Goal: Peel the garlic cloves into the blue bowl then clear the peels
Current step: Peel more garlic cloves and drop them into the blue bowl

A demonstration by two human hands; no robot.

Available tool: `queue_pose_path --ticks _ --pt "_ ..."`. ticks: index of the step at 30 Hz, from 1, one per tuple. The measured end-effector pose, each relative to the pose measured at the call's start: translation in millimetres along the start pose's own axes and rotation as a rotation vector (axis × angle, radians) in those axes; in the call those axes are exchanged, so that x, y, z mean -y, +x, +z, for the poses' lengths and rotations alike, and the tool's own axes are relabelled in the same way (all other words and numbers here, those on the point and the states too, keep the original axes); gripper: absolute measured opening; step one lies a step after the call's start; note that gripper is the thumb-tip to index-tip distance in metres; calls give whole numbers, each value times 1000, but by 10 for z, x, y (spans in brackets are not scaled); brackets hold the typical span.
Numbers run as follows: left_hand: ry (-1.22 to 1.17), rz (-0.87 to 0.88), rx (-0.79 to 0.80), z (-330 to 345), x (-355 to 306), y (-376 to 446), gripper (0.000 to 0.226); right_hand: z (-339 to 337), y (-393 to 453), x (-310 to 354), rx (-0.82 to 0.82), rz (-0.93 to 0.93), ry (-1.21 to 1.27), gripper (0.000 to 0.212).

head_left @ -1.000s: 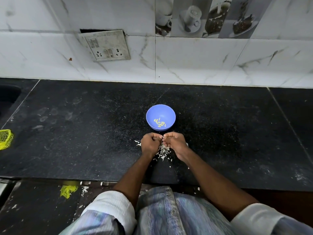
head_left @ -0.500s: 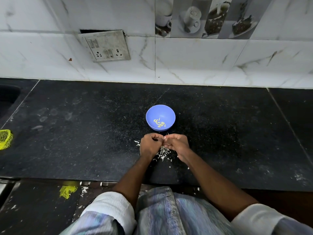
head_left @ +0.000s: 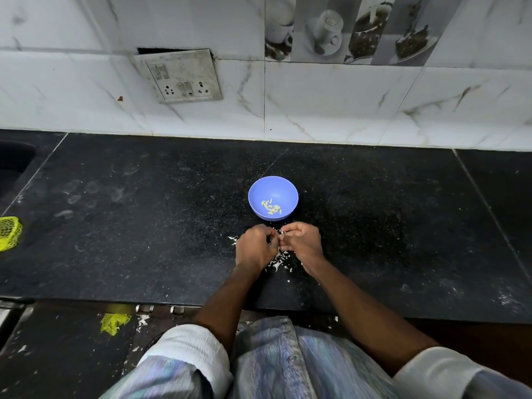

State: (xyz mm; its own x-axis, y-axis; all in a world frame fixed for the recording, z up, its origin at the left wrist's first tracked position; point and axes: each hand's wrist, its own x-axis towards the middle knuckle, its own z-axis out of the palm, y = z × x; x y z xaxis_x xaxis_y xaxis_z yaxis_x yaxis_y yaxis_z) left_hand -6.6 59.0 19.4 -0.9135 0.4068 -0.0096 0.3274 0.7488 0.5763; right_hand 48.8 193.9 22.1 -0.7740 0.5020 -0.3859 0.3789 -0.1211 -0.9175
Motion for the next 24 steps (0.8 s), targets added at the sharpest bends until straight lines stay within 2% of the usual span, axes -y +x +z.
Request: queue_pose_path --ticks 4,10,18,24 --pt "77 79 -7 38 26 -15 12 -4 -8 -4 -18 -49 -94 21" --pt "31 60 -26 86 10 -6 11 23 -4 -34 -20 -174 -272 32" --pt "-287 -78 23 134 67 -20 7 -2 -49 9 24 -39 110 27" --pt "-520 -215 55 174 93 -18 11 6 -33 8 7 32 176 29"
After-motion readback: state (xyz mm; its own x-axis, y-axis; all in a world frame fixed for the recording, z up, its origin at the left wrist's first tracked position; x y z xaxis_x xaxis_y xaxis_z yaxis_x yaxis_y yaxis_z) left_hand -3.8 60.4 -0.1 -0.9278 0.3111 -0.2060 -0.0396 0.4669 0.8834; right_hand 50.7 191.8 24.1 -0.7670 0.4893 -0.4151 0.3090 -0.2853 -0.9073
